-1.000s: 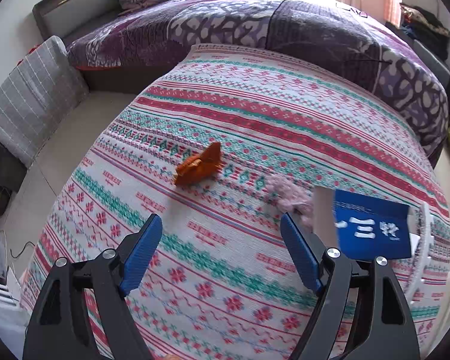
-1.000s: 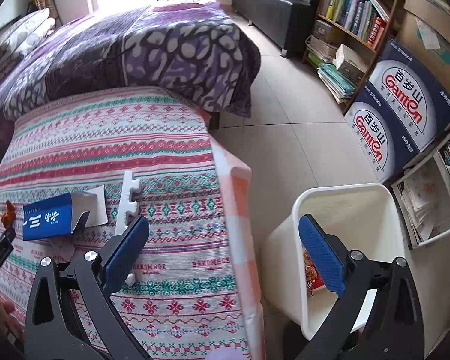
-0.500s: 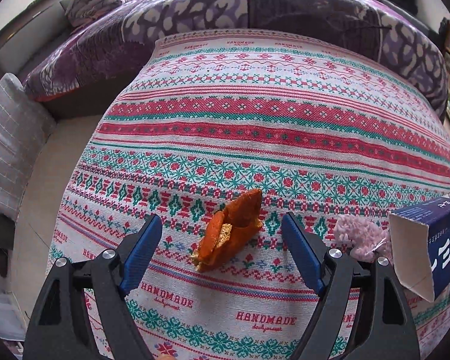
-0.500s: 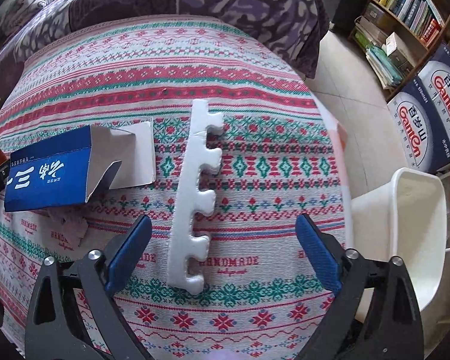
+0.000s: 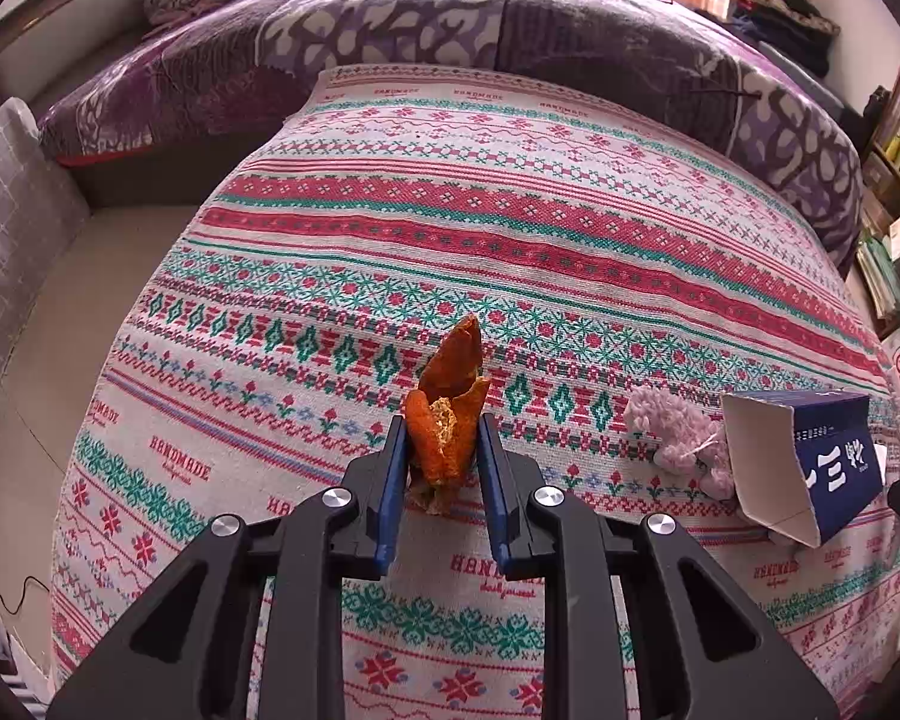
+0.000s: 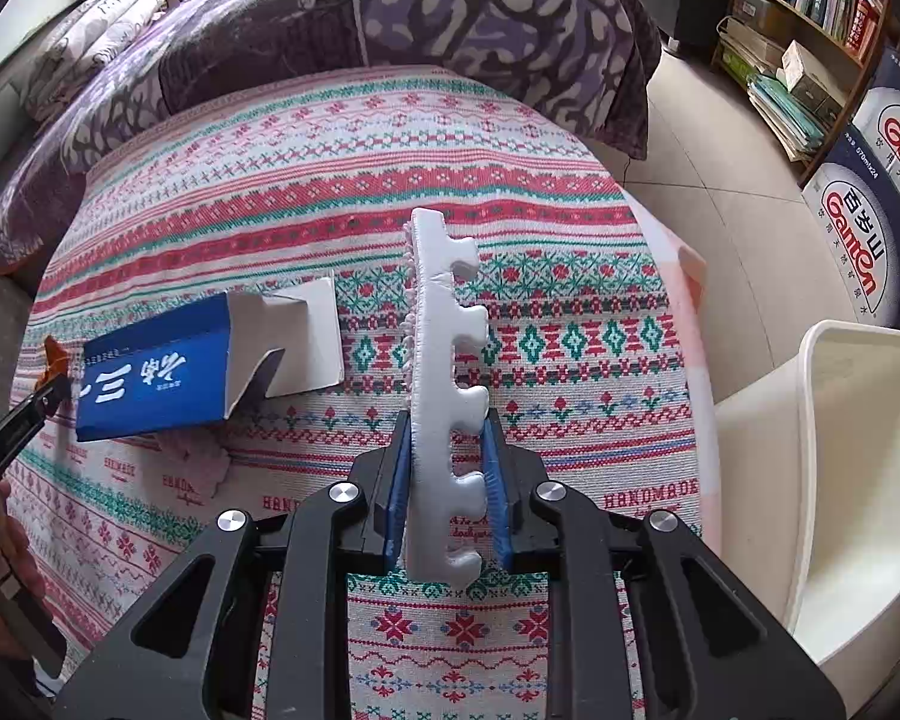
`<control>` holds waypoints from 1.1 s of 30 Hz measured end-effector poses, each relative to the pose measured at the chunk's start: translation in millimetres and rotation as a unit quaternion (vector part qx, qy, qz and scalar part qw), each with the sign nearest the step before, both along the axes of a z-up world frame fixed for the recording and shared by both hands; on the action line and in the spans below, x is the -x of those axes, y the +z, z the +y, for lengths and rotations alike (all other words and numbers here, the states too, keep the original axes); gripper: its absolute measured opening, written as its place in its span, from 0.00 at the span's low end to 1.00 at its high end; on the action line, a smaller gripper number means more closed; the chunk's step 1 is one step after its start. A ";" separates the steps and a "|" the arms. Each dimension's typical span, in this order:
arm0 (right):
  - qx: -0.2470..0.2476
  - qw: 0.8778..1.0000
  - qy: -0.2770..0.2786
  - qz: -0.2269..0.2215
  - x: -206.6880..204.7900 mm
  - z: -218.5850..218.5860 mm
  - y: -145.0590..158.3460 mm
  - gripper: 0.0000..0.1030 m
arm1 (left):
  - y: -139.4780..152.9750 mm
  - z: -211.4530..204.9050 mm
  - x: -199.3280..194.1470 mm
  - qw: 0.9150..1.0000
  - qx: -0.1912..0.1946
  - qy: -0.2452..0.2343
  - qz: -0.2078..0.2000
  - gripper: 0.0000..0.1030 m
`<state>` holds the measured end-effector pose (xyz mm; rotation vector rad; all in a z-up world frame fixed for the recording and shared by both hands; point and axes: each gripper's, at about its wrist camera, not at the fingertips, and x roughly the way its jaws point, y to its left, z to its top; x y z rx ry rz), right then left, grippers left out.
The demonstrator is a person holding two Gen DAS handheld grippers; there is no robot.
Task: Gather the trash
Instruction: 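Carry the white foam strip to the bin and open the right tool while the left carries the wrapper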
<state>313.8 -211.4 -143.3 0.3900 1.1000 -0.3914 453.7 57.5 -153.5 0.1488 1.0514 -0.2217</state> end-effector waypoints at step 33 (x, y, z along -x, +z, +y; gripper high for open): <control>0.122 0.976 -0.046 -0.177 111.7 -70.8 125.9 0.21 | 124.8 -112.4 183.2 0.984 0.049 0.093 -0.141 0.22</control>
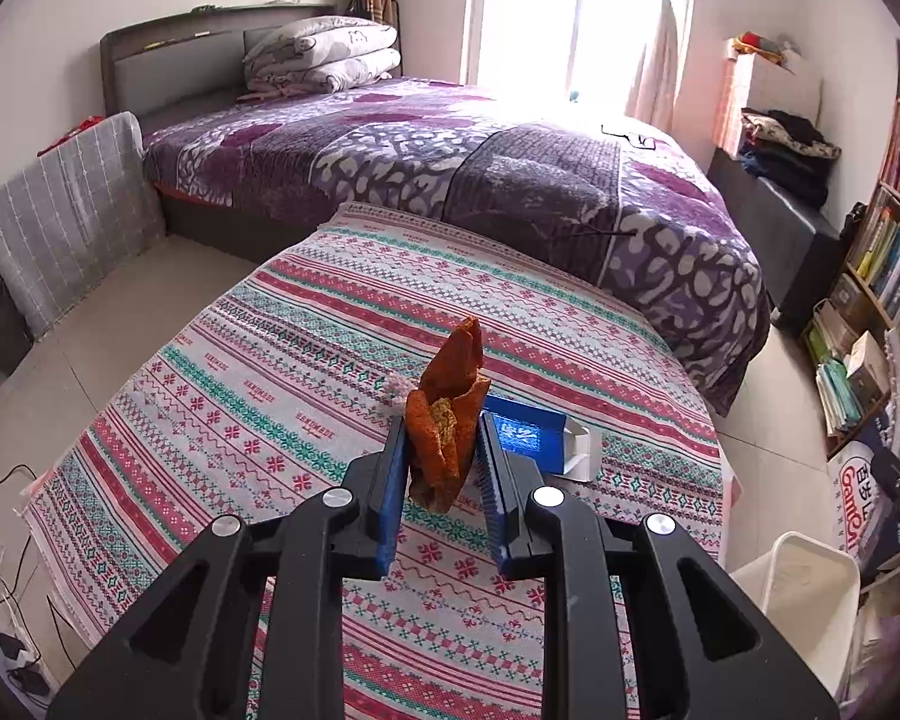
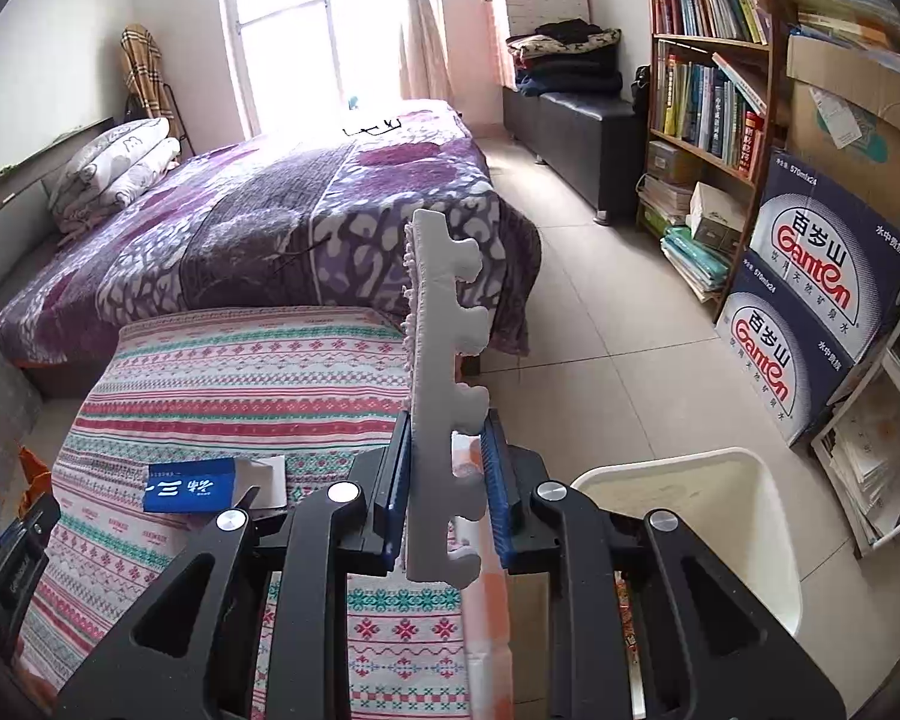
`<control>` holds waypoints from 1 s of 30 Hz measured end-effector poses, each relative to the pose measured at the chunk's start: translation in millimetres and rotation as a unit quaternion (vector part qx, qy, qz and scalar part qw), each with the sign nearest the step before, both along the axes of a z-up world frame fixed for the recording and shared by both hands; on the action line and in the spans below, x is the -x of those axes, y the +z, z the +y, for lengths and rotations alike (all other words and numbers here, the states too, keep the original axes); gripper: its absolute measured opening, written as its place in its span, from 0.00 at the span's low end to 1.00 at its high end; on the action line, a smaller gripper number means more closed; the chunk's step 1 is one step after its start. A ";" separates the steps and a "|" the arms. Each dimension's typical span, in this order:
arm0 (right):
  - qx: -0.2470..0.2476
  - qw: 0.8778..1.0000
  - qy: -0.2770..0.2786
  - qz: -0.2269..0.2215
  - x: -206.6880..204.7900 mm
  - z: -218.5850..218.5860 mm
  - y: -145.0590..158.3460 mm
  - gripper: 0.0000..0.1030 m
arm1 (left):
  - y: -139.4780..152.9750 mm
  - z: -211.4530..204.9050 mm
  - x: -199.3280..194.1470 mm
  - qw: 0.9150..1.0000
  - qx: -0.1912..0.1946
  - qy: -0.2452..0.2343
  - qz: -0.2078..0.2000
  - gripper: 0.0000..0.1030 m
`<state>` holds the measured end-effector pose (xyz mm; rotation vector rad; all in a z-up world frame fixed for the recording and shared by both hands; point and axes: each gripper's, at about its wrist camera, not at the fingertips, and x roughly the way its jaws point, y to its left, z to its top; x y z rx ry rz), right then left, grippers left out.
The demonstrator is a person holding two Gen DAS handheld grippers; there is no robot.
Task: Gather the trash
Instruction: 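Carry the white foam strip to the bin and open the right tool while the left carries the wrapper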
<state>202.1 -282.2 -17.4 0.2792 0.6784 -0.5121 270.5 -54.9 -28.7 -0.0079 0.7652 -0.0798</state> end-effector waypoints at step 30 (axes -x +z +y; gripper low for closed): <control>-0.025 0.993 -0.113 0.008 66.8 -103.4 -3.2 0.21 | 9.0 -102.7 43.2 0.994 -0.011 -0.104 -0.022 0.22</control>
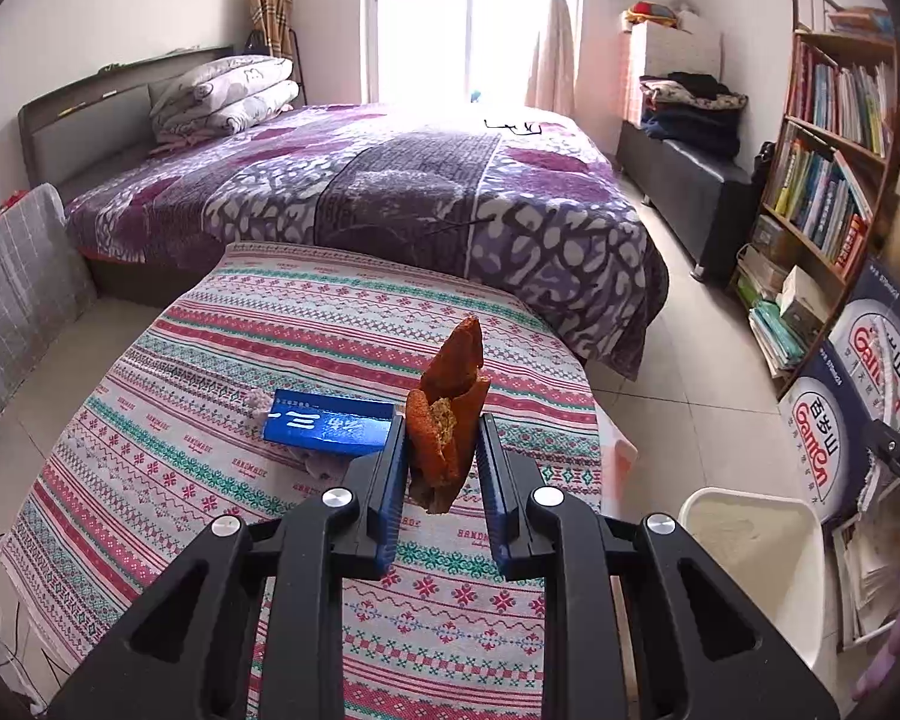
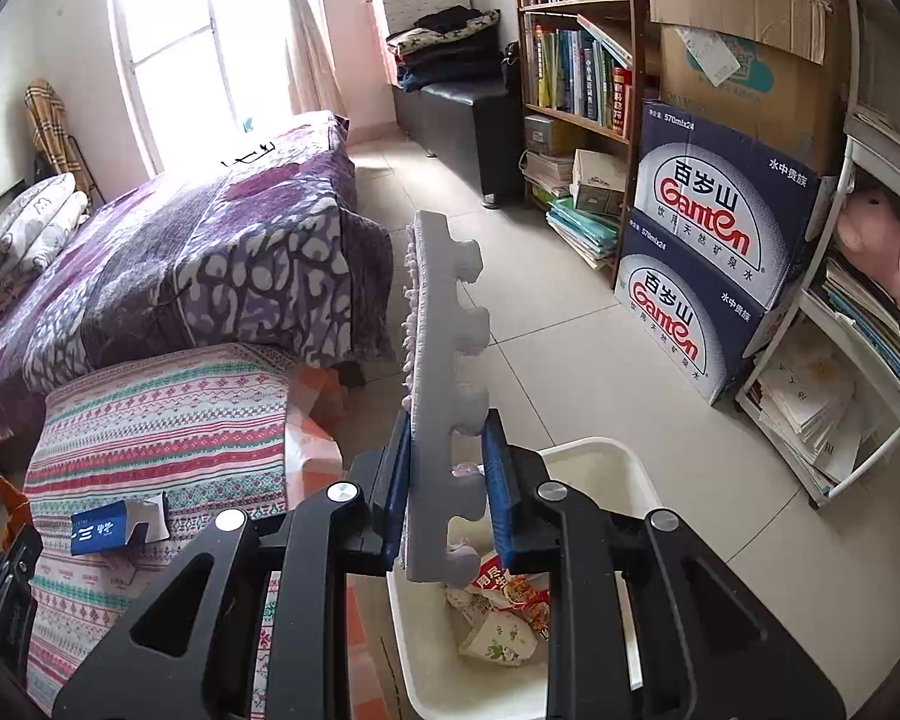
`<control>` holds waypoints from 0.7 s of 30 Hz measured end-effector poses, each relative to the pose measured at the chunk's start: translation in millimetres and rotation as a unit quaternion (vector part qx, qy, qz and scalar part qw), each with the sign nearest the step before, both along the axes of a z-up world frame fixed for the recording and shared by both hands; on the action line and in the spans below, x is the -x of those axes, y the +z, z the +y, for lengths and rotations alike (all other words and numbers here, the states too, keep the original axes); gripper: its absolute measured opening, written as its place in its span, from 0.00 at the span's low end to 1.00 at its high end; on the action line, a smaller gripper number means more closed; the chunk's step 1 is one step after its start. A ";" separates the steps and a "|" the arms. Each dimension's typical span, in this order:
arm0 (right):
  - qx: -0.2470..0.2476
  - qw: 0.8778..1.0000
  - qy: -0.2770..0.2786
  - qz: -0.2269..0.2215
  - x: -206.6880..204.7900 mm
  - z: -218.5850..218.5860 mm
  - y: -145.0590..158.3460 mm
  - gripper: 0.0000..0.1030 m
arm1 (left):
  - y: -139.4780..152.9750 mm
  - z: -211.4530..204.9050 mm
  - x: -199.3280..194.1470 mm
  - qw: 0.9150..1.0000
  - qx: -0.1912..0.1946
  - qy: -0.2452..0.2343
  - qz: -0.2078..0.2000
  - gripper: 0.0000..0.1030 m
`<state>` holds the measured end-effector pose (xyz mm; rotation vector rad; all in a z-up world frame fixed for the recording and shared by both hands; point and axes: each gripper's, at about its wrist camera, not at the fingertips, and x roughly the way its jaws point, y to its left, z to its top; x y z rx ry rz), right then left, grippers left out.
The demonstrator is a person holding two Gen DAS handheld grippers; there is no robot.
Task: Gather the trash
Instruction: 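Carry the white foam strip to the bin and open the right tool while the left carries the wrapper, then lower the orange wrapper into the bin and open the left tool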
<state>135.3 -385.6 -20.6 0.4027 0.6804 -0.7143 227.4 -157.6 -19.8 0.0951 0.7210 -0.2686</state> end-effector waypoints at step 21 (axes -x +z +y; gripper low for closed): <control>-0.019 0.993 -0.100 0.057 49.6 -74.2 -18.1 0.66 | -26.9 -103.4 50.9 0.993 -0.020 -0.117 0.025 0.22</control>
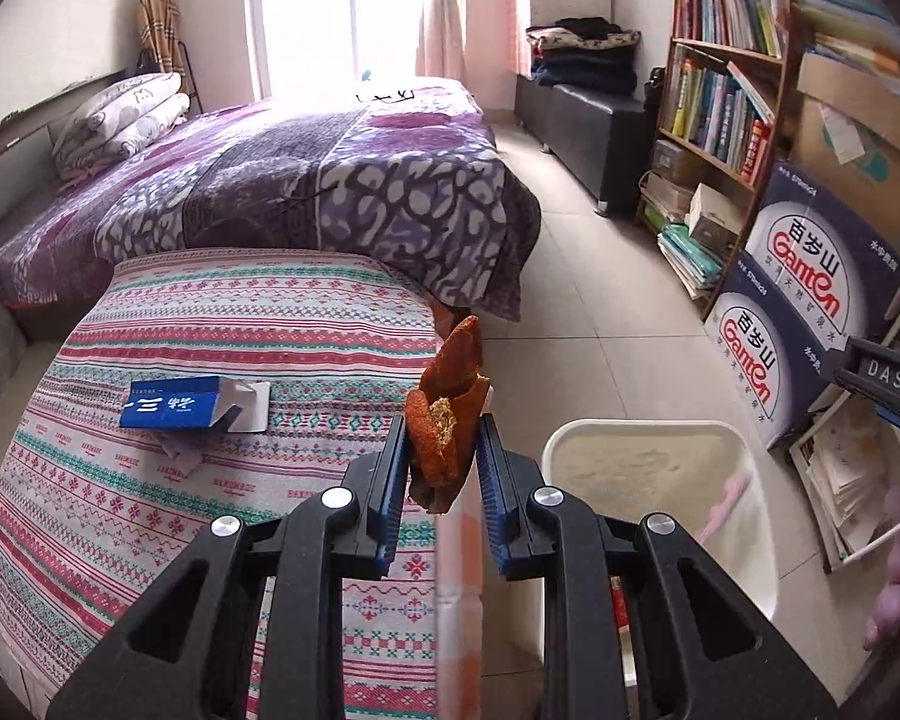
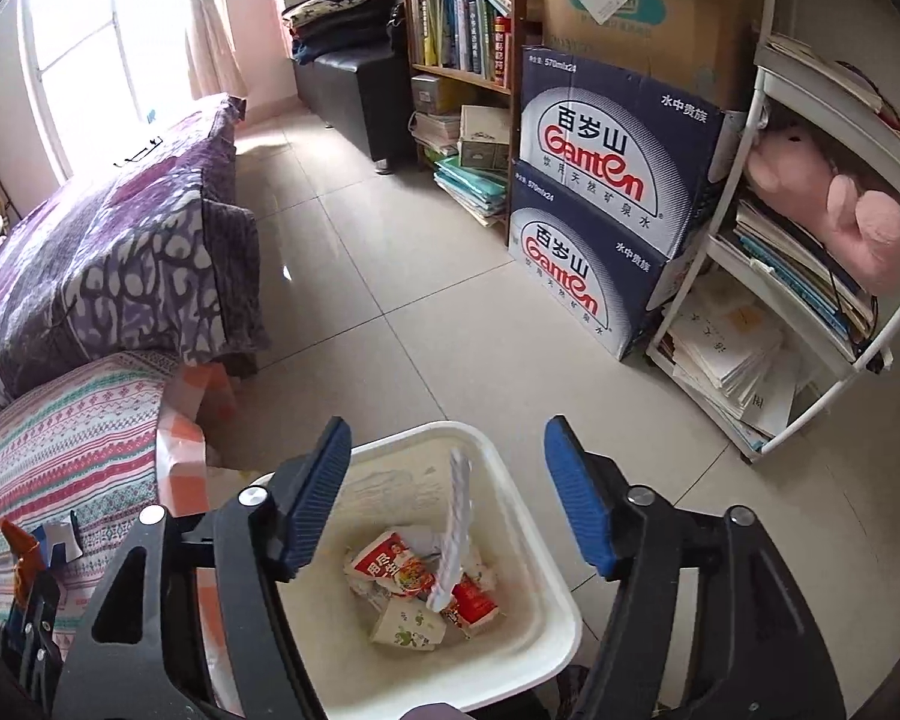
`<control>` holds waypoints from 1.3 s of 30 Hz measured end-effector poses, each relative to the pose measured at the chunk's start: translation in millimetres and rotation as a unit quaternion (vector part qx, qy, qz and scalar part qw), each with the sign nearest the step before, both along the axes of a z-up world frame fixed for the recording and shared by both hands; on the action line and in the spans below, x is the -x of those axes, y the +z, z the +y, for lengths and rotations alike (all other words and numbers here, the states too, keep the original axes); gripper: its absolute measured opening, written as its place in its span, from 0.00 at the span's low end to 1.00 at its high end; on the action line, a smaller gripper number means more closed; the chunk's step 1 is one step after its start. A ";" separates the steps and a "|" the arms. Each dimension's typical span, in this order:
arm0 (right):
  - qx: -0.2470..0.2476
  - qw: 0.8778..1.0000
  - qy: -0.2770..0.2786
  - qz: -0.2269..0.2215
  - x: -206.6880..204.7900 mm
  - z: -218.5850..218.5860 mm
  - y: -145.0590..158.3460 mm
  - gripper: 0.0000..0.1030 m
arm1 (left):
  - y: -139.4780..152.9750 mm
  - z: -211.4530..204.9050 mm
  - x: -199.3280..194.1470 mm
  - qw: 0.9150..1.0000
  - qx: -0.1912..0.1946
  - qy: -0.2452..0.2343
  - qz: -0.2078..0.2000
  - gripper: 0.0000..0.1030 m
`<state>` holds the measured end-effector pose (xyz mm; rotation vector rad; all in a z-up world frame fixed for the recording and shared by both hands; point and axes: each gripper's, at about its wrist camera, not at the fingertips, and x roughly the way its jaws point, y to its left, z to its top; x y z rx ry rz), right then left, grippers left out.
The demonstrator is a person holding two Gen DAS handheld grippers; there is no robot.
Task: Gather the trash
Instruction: 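Lower the orange wrapper into the bin and open the left tool, then move the left tool to the blue-and-white carton and grasp it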
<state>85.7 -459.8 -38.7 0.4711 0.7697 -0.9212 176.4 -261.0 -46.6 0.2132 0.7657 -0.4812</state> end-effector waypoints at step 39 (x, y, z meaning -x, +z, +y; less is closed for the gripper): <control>-0.001 0.993 -0.112 -0.037 55.8 -58.5 12.7 0.82 | -7.8 -87.9 34.0 0.995 -0.020 -0.095 0.016 0.61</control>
